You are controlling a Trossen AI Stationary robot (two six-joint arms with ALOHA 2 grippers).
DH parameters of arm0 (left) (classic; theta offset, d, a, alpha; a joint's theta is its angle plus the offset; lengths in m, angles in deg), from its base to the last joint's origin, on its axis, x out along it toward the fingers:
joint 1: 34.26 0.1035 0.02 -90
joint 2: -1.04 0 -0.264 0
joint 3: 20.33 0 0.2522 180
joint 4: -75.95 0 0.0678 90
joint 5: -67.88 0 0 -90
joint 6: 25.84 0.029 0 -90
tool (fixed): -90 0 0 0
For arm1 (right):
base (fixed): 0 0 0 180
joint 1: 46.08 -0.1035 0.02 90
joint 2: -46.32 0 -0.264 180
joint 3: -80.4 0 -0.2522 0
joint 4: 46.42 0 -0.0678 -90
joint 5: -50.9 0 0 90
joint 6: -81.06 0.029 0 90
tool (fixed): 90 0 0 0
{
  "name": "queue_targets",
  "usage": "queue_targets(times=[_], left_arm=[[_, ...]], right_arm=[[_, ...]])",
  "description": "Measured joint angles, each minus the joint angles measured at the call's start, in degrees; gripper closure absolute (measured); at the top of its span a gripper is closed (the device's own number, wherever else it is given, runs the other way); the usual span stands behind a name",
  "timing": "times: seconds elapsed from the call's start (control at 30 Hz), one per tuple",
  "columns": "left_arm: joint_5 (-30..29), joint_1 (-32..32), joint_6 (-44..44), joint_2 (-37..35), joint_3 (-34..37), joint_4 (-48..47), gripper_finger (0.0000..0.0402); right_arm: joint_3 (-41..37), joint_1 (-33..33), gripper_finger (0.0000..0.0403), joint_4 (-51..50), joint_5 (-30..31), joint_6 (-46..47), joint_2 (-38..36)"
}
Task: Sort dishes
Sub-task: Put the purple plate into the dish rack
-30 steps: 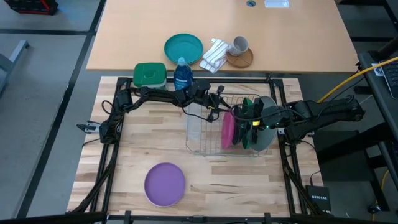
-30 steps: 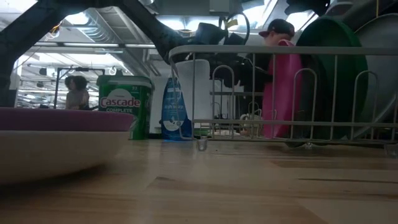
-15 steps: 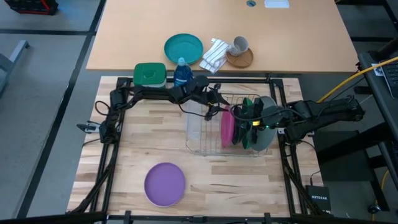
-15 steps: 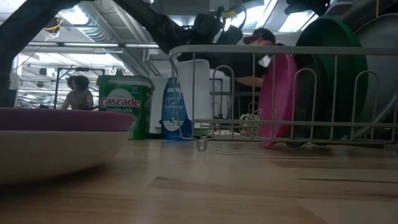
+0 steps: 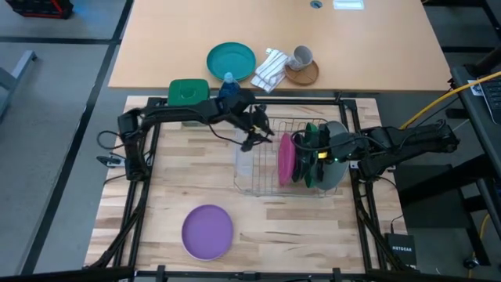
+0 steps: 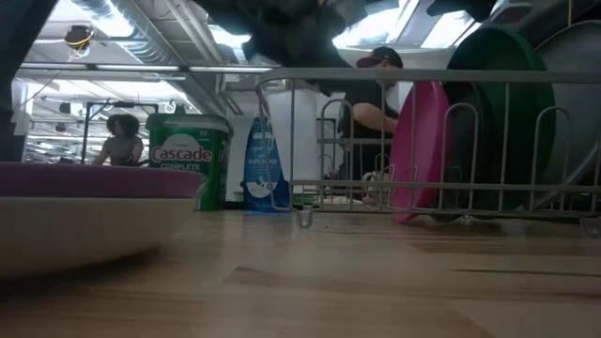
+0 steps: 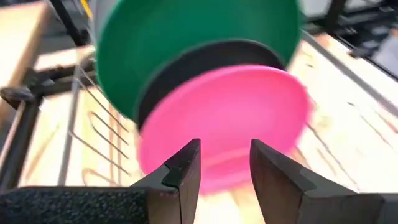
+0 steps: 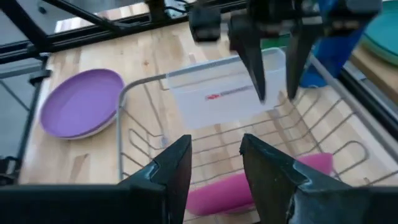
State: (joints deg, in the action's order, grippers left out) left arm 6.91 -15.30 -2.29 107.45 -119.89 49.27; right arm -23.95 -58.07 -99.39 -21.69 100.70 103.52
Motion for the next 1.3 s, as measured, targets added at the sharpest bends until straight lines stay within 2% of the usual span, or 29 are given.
queue_targets(times=[0.2,0.43,0.57,0.7,0.83,1.0,1.17,1.3], left_arm=[[0.3,-2.8,2.0,-6.8,0.0,-19.0,0.0276],[0.3,-9.7,-5.4,-8.6,0.0,-43.2,0.0276],[0.4,-15.2,-6.7,-8.1,2.2,-48.6,0.0276],[0.3,-20.4,-5.8,-8.0,5.8,-45.4,0.0276],[-0.1,-24.7,-5.6,-8.0,9.5,-39.9,0.0276],[-7.3,-28.5,-5.4,-8.2,13.2,-33.1,0.0276],[-14.9,-30.5,-5.4,-8.3,16.2,-28.2,0.0276],[-15.8,-31.4,-5.4,-8.4,18.2,-25.4,0.0276]], right_arm=[[0.0,0.0,0.0255,3.1,-3.9,0.1,1.2],[0.0,0.0,0.0255,3.4,-12.2,0.0,5.8],[0.0,0.0,0.0255,3.4,-17.4,0.0,9.8],[0.0,-0.1,0.0255,3.8,-22.2,0.0,13.9],[0.0,-2.1,0.0255,6.7,-22.9,0.0,17.3],[0.0,-5.9,0.0255,11.2,-22.9,0.0,19.1],[0.0,-9.8,0.0255,15.6,-19.4,0.0,19.4],[0.0,-12.6,0.0255,16.9,-15.8,1.1,19.4]])
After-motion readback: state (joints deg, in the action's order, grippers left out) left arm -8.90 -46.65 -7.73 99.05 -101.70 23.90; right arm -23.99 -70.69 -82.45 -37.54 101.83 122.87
